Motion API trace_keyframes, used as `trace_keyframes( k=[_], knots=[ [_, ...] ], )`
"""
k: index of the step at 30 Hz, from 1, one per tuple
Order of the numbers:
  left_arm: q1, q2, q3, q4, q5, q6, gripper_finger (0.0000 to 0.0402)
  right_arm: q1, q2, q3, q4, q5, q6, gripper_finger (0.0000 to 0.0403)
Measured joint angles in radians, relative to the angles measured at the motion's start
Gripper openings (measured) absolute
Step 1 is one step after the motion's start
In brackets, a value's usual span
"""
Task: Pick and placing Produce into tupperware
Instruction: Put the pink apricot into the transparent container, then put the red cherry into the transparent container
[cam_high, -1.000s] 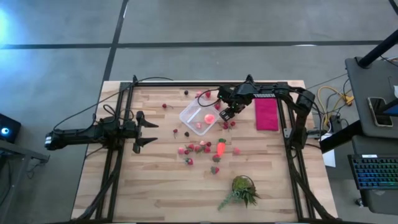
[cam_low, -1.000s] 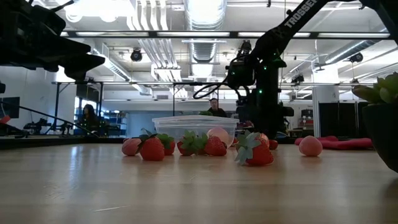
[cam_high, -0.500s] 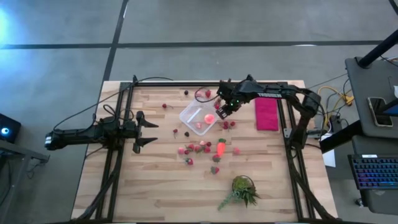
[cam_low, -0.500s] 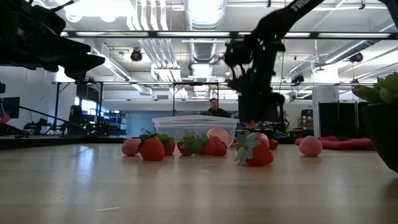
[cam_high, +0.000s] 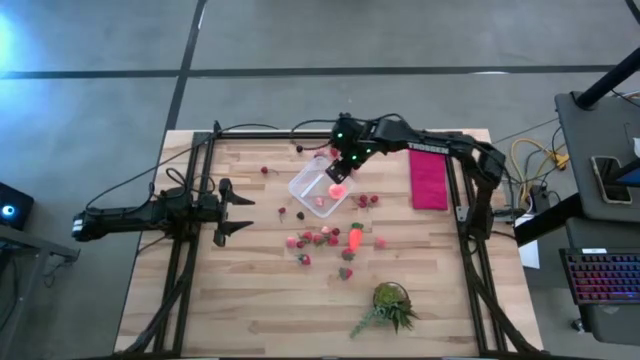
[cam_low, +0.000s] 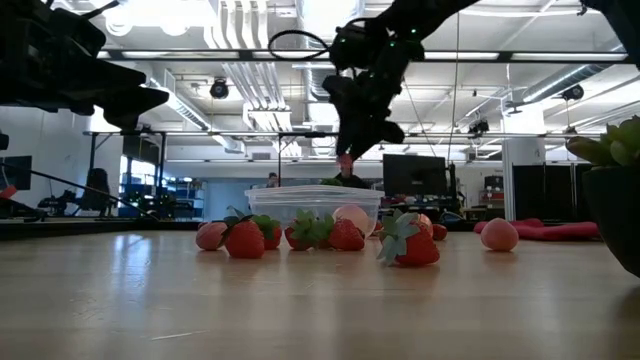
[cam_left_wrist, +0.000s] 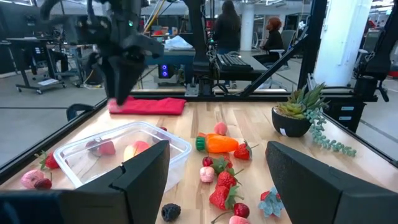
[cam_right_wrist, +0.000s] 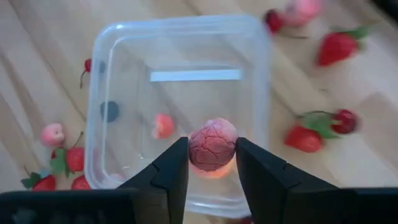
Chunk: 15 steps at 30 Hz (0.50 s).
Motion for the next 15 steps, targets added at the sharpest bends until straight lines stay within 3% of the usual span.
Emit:
trace_keyframes(
  k=[10,15],
  knots=[
    [0.000,0.000,0.000,0.000,0.000,0.000,0.0255,0.028,0.068,0.034,-0.023,0.026,-0.023,0.0200],
    [0.000,0.002,0.000,0.001,0.000,0.000,0.0255,0.029,0.011,0.034,-0.197,0.055,-0.085,0.0222]
  ],
)
